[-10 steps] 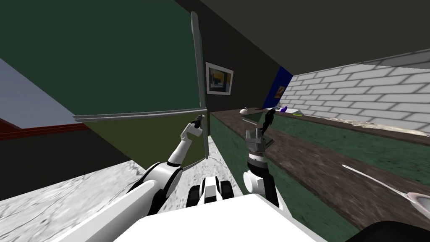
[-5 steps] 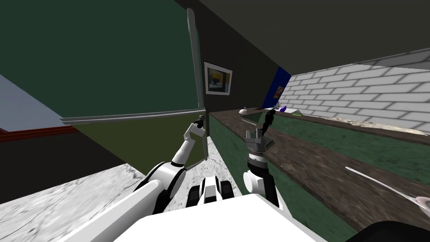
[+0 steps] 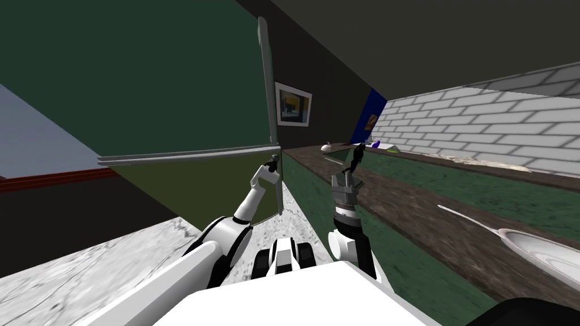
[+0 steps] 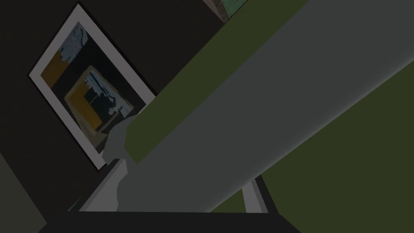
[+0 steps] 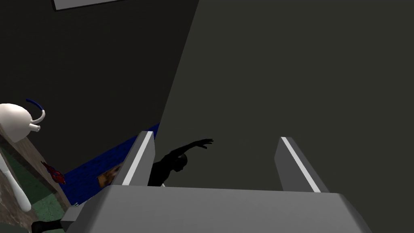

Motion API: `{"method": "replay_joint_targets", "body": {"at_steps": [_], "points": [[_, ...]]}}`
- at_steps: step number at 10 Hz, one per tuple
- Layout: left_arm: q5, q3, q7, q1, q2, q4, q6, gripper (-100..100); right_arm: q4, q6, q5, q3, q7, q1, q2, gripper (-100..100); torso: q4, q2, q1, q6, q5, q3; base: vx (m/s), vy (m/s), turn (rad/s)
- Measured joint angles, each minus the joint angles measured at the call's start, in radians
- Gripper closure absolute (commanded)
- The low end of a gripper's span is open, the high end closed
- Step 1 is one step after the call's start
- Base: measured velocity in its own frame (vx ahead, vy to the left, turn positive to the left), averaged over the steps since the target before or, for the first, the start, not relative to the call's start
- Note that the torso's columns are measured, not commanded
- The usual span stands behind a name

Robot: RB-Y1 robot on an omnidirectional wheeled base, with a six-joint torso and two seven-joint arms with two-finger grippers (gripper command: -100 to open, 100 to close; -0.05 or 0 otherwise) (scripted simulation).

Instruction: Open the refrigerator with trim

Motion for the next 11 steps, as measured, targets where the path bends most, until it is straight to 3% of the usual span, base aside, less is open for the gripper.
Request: {"method": "replay_joint_targets", "body": {"at_steps": [3, 7, 8, 10, 11], "points": [[0.051, -0.050, -0.015, -0.010, -0.016, 0.010, -0.009, 100, 0.000, 0.000, 0.000, 0.000, 0.000, 0.000, 0.000, 0, 0.003, -0.007, -0.005, -0.002, -0.002, -0.005, -0.299, 0.174, -0.090], [0.068, -0.092, -0.015, -0.037, -0.049, 0.036, -0.029, 100, 0.000, 0.000, 0.000, 0.000, 0.000, 0.000, 0.000, 0, 0.001, -0.002, -0.002, 0.001, -0.002, -0.001, -0.256, 0.184, -0.091], [0.094, -0.112, -0.025, -0.034, -0.048, 0.022, -0.026, 100, 0.000, 0.000, 0.000, 0.000, 0.000, 0.000, 0.000, 0, 0.002, -0.002, -0.005, 0.001, -0.002, -0.001, -0.163, 0.085, -0.051], [0.098, -0.122, -0.026, -0.034, -0.051, 0.031, -0.027, 100, 0.000, 0.000, 0.000, 0.000, 0.000, 0.001, 0.000, 0, 0.001, -0.013, -0.007, 0.001, -0.003, -0.008, -0.151, 0.170, -0.106], [0.120, -0.134, -0.028, -0.043, -0.047, 0.032, -0.030, 100, 0.000, 0.000, 0.000, 0.000, 0.000, 0.001, 0.000, 0, 0.000, -0.009, -0.005, 0.002, -0.003, -0.006, -0.179, 0.178, -0.100]]}}
